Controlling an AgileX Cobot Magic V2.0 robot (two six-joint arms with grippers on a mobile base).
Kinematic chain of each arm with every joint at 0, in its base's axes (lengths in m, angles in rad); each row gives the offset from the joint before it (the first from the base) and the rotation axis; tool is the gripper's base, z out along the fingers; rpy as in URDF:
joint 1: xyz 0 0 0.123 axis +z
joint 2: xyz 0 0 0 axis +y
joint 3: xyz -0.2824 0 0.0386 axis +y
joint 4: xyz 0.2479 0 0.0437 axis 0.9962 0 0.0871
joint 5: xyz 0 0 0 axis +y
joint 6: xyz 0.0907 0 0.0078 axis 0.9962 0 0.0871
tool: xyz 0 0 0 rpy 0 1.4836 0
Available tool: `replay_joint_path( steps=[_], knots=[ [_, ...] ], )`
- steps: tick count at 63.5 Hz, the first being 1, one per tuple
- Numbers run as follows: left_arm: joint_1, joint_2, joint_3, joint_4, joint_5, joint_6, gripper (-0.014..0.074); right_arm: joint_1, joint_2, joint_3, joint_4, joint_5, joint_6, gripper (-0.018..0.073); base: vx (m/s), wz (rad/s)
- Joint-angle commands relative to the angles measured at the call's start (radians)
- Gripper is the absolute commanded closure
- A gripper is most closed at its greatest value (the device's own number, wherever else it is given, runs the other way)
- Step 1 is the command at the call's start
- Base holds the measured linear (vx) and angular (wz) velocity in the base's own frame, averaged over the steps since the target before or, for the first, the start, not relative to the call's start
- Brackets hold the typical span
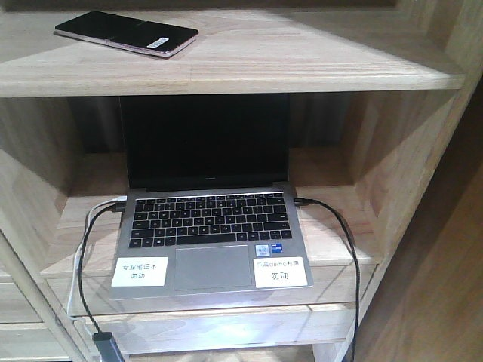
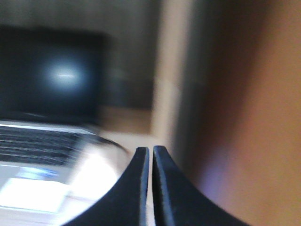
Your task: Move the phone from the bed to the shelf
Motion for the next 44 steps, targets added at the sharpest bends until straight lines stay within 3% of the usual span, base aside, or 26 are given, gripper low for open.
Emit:
replay_joint_path(
  steps=[1, 44],
  knots=[
    [0.0, -0.011, -0.026, -0.005, -0.071, -0.004, 0.0596, 0.0, -0.035, -0.026, 0.087, 0.064, -0.008, 0.056, 0.0, 0.0],
    [0.0, -0.011, -0.026, -0.005, -0.071, -0.004, 0.0596, 0.0, -0.035, -0.026, 0.087, 0.064, -0.008, 0.056, 0.0, 0.0]
  ],
)
